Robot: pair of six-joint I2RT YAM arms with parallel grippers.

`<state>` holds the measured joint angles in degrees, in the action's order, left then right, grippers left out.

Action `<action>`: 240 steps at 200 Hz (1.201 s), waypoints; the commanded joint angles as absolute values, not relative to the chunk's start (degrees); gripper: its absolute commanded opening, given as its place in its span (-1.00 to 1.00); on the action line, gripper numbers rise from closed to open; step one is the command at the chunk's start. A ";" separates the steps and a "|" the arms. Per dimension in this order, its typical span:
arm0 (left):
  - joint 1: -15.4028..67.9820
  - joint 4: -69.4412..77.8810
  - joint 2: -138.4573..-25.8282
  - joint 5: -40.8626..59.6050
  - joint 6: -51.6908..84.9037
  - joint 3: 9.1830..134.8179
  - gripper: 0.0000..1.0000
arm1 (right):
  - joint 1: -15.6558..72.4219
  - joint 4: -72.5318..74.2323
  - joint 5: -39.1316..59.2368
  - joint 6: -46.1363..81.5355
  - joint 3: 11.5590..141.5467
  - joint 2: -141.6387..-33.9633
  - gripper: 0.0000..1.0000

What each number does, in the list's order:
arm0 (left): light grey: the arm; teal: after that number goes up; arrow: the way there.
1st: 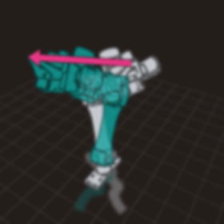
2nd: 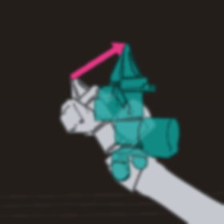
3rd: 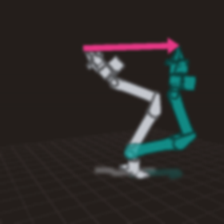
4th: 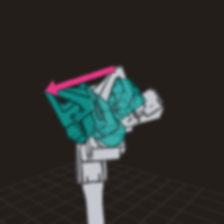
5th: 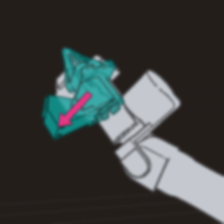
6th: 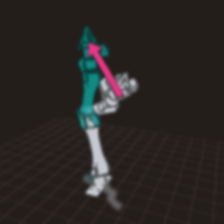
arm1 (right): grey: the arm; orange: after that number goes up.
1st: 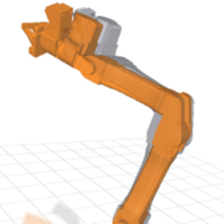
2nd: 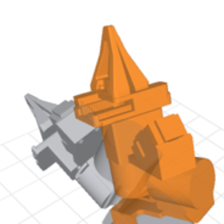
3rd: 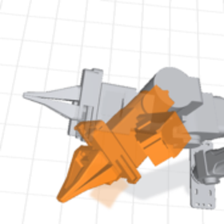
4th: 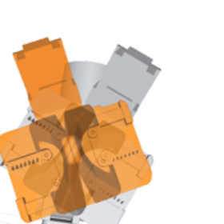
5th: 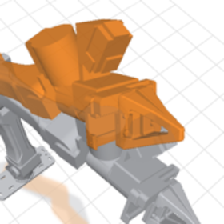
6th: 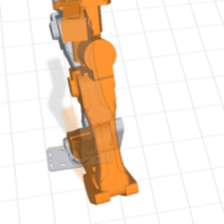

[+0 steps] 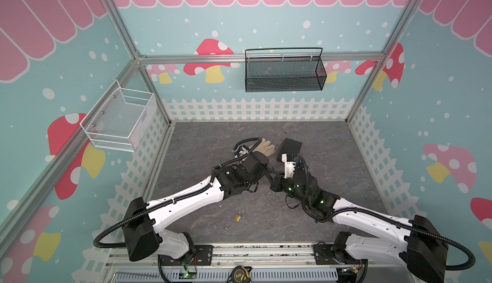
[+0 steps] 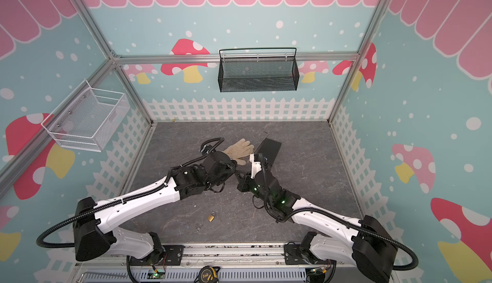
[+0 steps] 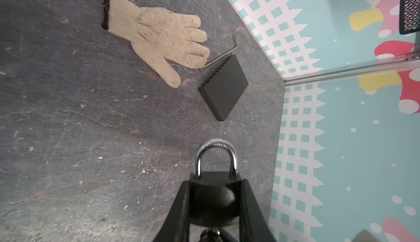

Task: Unlock with the key

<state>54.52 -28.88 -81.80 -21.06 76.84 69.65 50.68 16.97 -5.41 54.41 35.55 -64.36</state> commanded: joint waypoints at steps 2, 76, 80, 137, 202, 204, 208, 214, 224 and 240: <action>56.48 -31.68 -81.65 -19.90 74.18 71.33 -1.00 | 49.39 17.91 -6.51 55.43 36.37 -63.61 -1.00; 57.92 -32.55 -81.58 -18.01 75.46 71.03 -1.00 | 47.37 20.61 -2.23 55.99 38.33 -66.12 -1.00; 57.77 -32.59 -81.49 -19.51 75.37 71.06 -1.00 | 47.37 20.57 -2.05 55.84 38.29 -66.21 -1.00; 54.44 -32.44 -80.01 -24.18 74.33 70.64 -1.00 | 46.48 20.62 3.30 54.57 34.52 -63.74 -0.53; 53.53 -31.03 -79.45 -24.61 74.52 70.32 -1.00 | 43.33 25.10 14.10 58.08 32.39 -64.73 -0.48; 53.53 -31.03 -79.56 -24.68 74.53 70.31 -1.00 | 43.37 25.22 14.25 57.96 32.53 -64.76 -0.48; 53.53 -30.96 -79.55 -24.62 74.53 70.32 -1.00 | 43.33 25.70 14.45 57.85 32.66 -64.76 -0.48; 53.53 -30.94 -79.67 -24.62 74.53 70.28 -1.00 | 43.33 26.20 14.44 57.69 32.83 -64.70 -0.49; 53.52 -30.87 -79.66 -24.66 74.53 70.28 -1.00 | 43.33 26.17 14.18 57.44 33.25 -64.52 -0.49; 53.53 -30.76 -79.72 -24.63 74.53 70.28 -1.00 | 43.26 25.77 13.24 57.51 33.30 -64.46 -0.52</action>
